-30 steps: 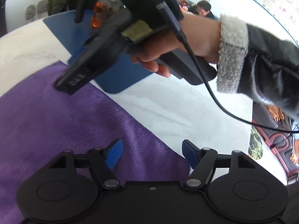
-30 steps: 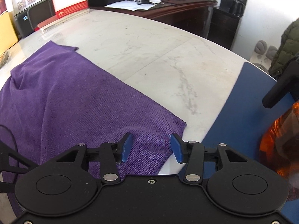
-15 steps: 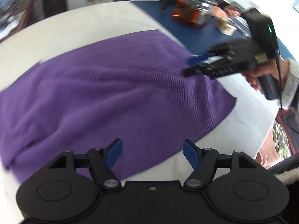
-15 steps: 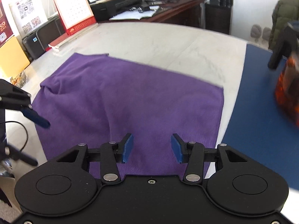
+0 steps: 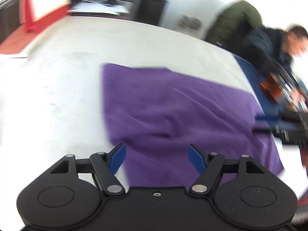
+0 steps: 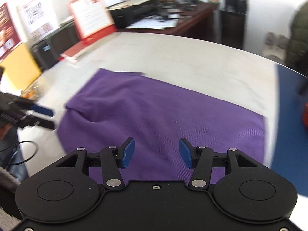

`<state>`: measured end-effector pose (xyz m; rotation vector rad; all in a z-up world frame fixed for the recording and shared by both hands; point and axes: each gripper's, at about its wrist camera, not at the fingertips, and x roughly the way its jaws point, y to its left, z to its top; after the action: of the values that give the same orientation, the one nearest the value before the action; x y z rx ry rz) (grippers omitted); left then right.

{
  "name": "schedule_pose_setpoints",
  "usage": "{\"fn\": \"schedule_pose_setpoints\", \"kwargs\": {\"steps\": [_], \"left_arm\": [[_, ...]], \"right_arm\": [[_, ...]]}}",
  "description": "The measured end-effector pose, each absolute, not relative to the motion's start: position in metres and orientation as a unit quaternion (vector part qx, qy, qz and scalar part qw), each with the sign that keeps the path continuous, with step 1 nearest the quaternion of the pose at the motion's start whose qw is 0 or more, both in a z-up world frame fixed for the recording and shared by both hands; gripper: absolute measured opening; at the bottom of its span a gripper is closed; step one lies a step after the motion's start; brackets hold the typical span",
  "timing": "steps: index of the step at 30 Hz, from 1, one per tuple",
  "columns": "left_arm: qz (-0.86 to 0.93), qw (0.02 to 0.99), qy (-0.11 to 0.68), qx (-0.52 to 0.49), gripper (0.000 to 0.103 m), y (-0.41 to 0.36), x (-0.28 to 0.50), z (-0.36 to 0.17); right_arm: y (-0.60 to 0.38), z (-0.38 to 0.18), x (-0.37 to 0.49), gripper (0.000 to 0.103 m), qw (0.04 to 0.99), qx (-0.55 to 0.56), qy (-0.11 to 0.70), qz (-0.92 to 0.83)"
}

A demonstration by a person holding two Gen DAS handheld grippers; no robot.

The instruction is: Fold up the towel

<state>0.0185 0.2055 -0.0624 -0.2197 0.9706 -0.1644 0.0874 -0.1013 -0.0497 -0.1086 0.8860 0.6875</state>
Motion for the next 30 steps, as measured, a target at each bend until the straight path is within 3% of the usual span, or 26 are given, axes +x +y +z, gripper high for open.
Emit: {"fn": "schedule_pose_setpoints", "kwargs": {"steps": [7, 12, 15, 17, 19, 20, 26, 30], "left_arm": [[-0.016, 0.874, 0.469, -0.128, 0.071, 0.238, 0.086, -0.082], [-0.015, 0.869, 0.484, -0.099, 0.066, 0.234, 0.109, -0.096], [-0.03, 0.876, 0.477, -0.067, 0.055, 0.224, 0.11, -0.095], [-0.044, 0.877, 0.474, -0.062, 0.024, 0.22, 0.111, -0.095], [-0.058, 0.878, 0.466, -0.092, 0.018, 0.221, 0.11, -0.094], [-0.061, 0.877, 0.465, -0.104, 0.009, 0.223, 0.111, -0.094], [-0.14, 0.873, 0.424, -0.196, 0.005, 0.211, 0.116, -0.067], [-0.252, 0.866, 0.397, -0.171, 0.006, 0.159, 0.108, -0.044]], "right_arm": [[-0.03, -0.065, 0.099, 0.051, 0.812, -0.163, 0.435, 0.355], [-0.033, -0.078, 0.105, 0.051, 0.8, -0.165, 0.464, 0.344], [-0.038, -0.083, 0.109, 0.051, 0.798, -0.164, 0.472, 0.337], [-0.043, -0.085, 0.11, 0.051, 0.8, -0.156, 0.476, 0.332], [-0.046, -0.088, 0.112, 0.051, 0.801, -0.147, 0.48, 0.326], [-0.048, -0.09, 0.113, 0.051, 0.802, -0.142, 0.483, 0.322], [-0.056, -0.099, 0.114, 0.051, 0.806, -0.121, 0.488, 0.314], [-0.063, -0.1, 0.112, 0.051, 0.811, -0.093, 0.487, 0.31]]}}
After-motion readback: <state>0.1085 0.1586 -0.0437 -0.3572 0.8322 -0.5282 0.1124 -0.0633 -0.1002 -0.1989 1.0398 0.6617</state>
